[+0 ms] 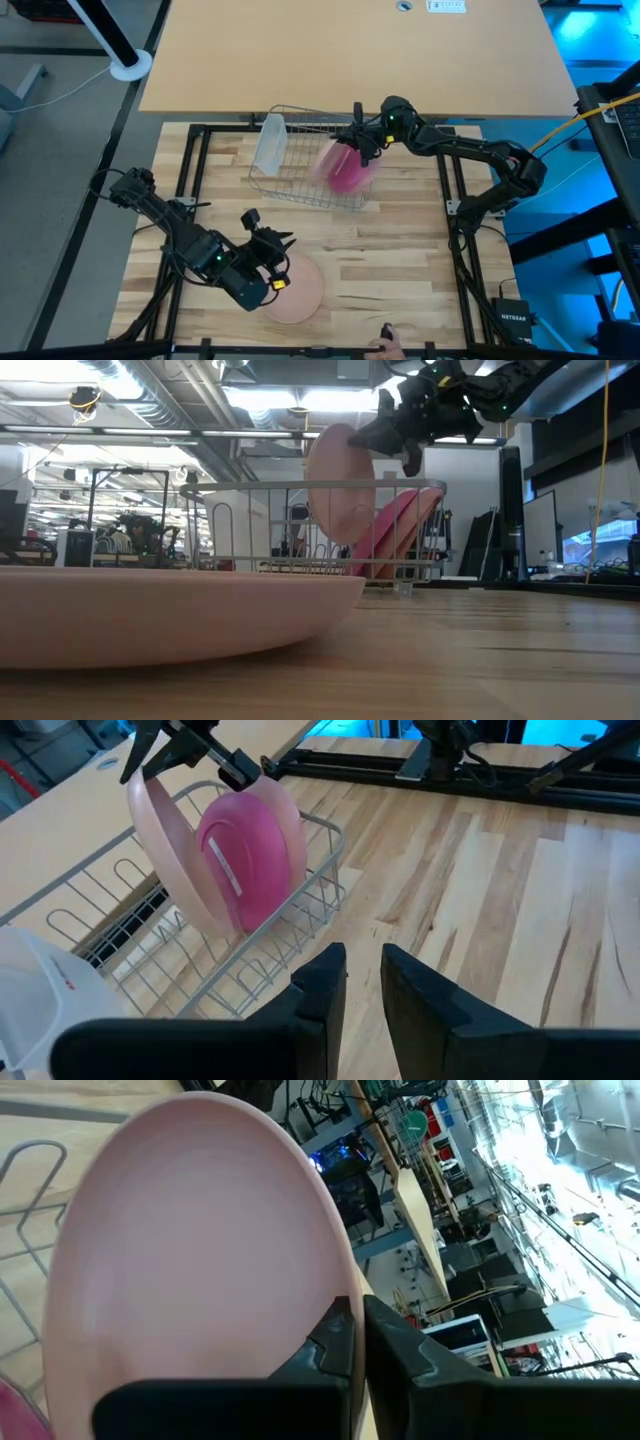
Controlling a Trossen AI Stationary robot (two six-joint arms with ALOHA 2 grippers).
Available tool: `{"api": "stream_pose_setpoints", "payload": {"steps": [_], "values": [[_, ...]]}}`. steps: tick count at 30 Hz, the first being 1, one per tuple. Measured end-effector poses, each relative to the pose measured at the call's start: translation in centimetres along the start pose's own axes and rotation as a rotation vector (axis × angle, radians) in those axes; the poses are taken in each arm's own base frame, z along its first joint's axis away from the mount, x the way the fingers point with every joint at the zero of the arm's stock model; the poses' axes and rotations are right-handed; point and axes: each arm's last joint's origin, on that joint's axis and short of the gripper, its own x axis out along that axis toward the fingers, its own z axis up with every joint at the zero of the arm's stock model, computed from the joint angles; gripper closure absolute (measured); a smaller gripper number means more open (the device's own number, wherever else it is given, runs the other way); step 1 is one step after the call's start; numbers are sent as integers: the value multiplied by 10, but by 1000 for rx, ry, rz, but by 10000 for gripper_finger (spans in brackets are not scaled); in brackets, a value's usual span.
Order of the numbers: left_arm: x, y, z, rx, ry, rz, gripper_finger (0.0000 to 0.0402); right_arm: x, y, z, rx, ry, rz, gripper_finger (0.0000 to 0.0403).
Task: Sort dishes
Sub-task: Put the light red plate into the dish rack
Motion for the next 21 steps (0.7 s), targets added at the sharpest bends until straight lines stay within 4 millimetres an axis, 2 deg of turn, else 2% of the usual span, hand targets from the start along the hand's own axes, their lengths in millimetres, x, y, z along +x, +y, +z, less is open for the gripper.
{"api": "stream_pose_setpoints", "payload": {"steps": [11,21], "values": [[0,0,0,-5,0,0,341,0,1,2,-54,-75,32,391],[2,1,1,-37,1,6,341,-23,-6,-23,-55,-182,62,391]]}}
